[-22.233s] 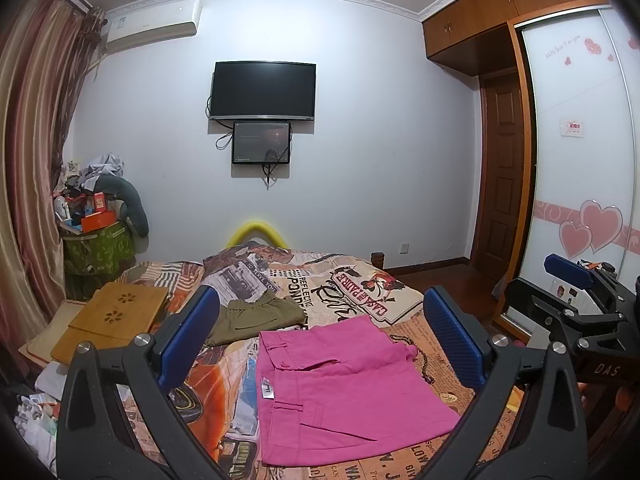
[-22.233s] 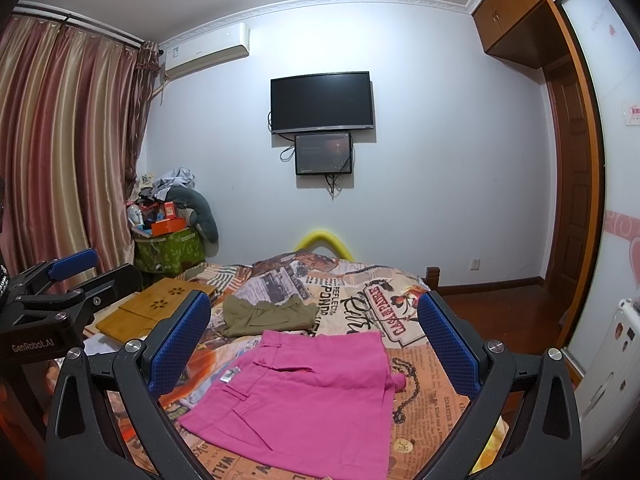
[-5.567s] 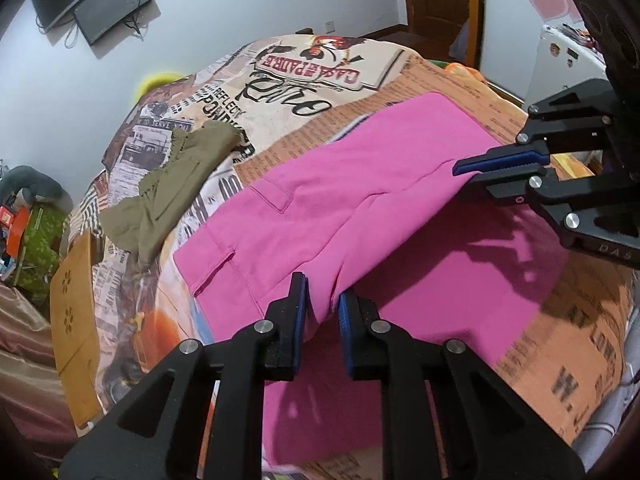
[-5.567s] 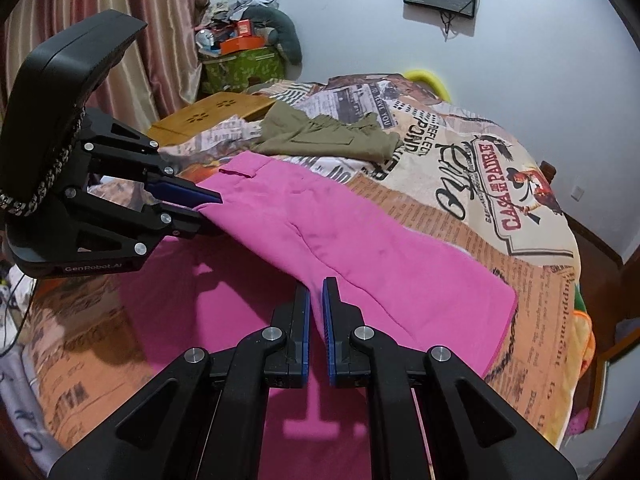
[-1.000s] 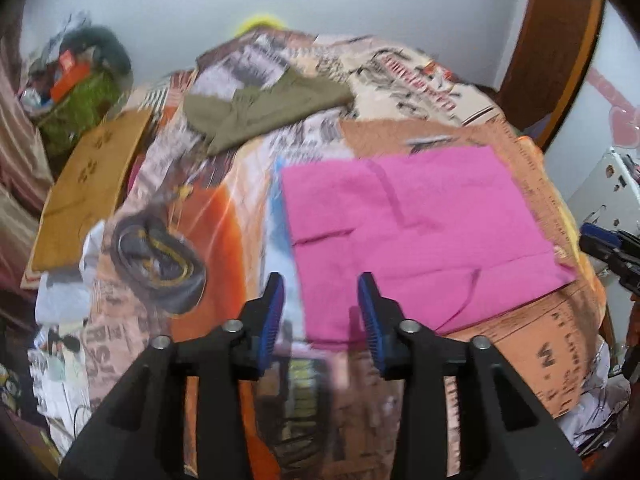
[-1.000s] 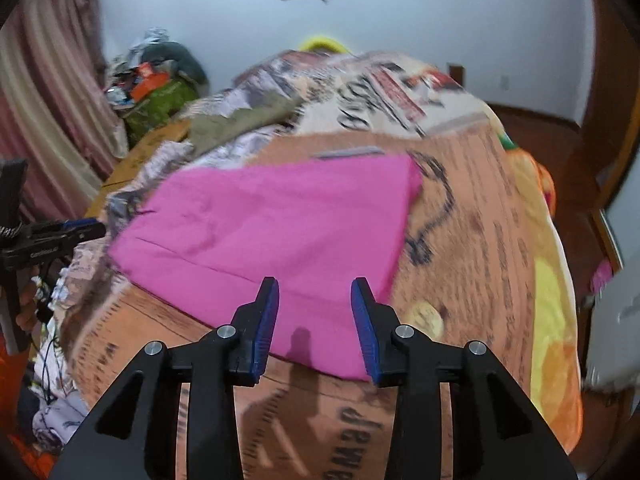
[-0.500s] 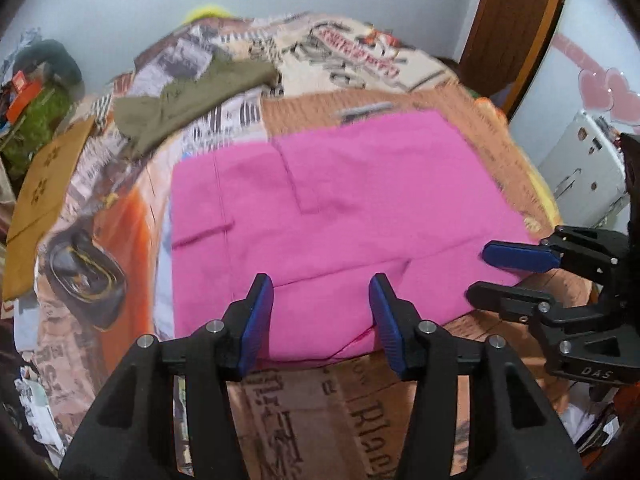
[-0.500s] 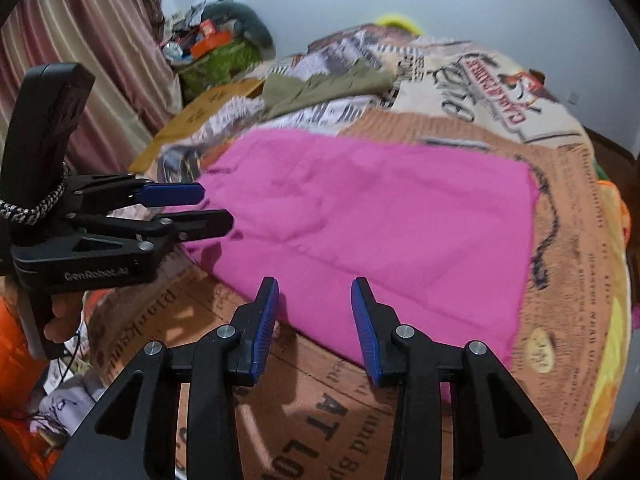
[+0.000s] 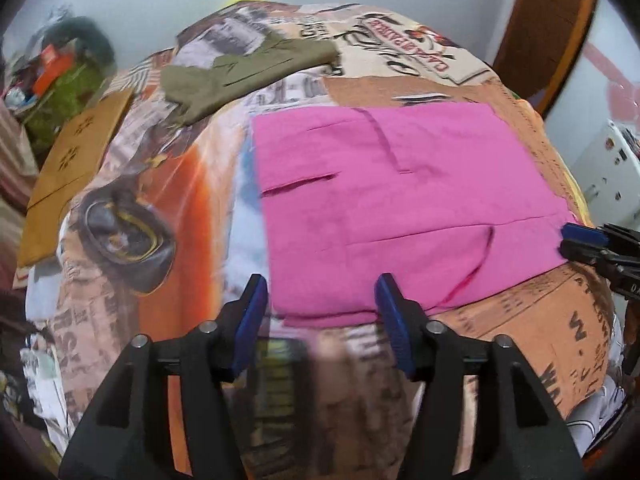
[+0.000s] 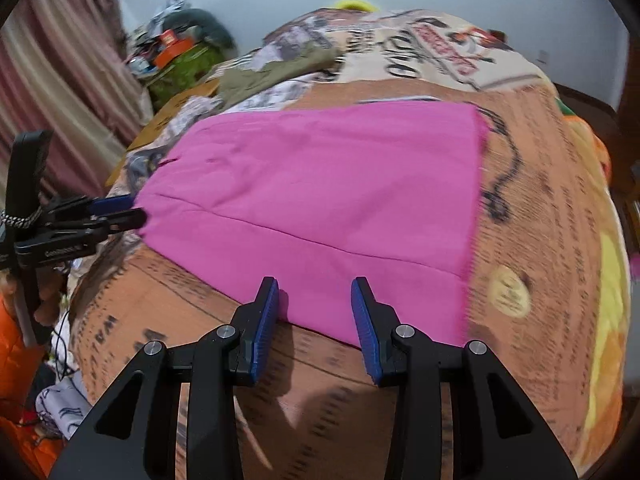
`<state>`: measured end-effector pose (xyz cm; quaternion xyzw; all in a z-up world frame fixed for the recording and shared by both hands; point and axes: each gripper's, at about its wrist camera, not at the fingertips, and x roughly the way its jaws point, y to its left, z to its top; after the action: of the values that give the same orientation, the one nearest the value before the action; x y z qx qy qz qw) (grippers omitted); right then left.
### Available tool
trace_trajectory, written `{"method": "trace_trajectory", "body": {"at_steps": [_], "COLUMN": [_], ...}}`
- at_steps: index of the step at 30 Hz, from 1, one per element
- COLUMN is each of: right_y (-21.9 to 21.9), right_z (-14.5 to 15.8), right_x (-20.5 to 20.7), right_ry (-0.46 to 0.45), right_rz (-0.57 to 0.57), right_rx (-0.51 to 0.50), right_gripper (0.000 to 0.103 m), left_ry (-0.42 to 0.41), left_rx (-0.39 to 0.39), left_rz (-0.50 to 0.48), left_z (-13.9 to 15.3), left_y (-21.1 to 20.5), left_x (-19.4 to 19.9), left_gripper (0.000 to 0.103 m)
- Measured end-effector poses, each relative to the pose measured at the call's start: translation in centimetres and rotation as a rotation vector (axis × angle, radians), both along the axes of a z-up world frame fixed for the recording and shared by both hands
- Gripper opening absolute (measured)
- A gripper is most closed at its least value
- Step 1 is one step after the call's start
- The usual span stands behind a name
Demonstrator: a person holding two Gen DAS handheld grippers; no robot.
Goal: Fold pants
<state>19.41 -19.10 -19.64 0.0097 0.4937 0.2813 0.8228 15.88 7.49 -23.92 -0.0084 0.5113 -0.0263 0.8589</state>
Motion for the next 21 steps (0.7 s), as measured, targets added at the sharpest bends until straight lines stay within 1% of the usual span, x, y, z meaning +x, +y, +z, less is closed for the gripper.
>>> {"method": "trace_trajectory", "body": {"at_steps": [2,4,8,12,15,21], "right_y": [-1.1,-1.9,-3.2,-3.3,-3.5,-3.7], "right_z": [-0.1,-0.3,-0.5,-0.3,0.2,2.4], "right_x": [0.0,-0.1,-0.1,-0.1,0.1,1.0], "right_ry": [0.007,0.008,0.019,0.024,0.022,-0.041], "right_rz": [-0.031,-0.064,-0.101,-0.108,-0.111,-0.115], "right_rx": [0.002,-0.018,-0.020,-0.025,-0.020,-0.007], "right_gripper": [0.034,0.034,0.034,0.034,0.034,0.034], "left_ry": [0.009,0.018,0.015,0.015,0.000,-0.082], "left_rx": [-0.050,-0.072,-0.059,-0.039,-0.045,-0.042], "left_rz": [0.016,0.029,0.032,0.023,0.026,0.063], "left_z": [-0.2,-0.4,-0.4,0.1,1.2,4.7], "left_y": [0.7,1.2,0.9,0.7,1.0,2.4], "left_x": [-0.2,-0.3,-0.5,-0.4,-0.3,0.9], "left_gripper": [0.061,0.064,0.065,0.065,0.065,0.065]}}
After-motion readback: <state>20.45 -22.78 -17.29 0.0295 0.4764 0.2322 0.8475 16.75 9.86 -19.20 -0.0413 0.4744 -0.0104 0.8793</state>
